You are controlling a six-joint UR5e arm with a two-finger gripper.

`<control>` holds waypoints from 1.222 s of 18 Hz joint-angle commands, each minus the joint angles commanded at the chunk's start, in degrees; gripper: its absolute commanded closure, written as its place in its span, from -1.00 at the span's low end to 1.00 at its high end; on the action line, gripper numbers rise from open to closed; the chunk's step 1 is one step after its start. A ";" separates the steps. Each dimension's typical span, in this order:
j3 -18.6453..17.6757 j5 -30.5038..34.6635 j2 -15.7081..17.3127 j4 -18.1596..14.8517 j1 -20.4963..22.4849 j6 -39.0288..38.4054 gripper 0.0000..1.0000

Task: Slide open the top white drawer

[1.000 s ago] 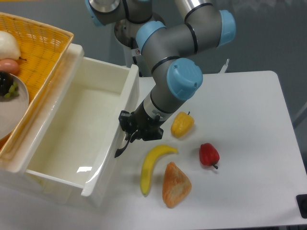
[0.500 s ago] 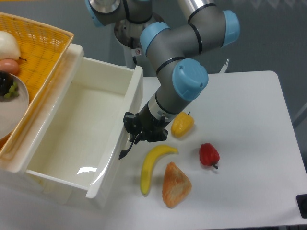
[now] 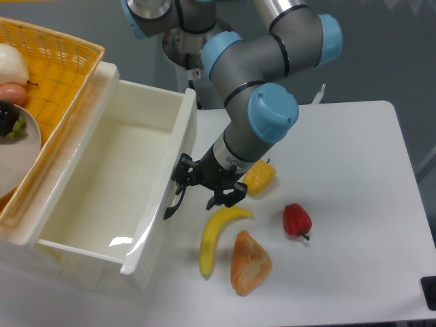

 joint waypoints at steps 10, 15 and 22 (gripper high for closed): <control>0.88 -0.09 -0.09 0.26 3.34 5.36 -1.00; -0.26 0.17 -0.35 7.90 6.33 6.93 -1.00; -1.05 13.88 -4.65 12.30 10.37 24.94 -1.00</control>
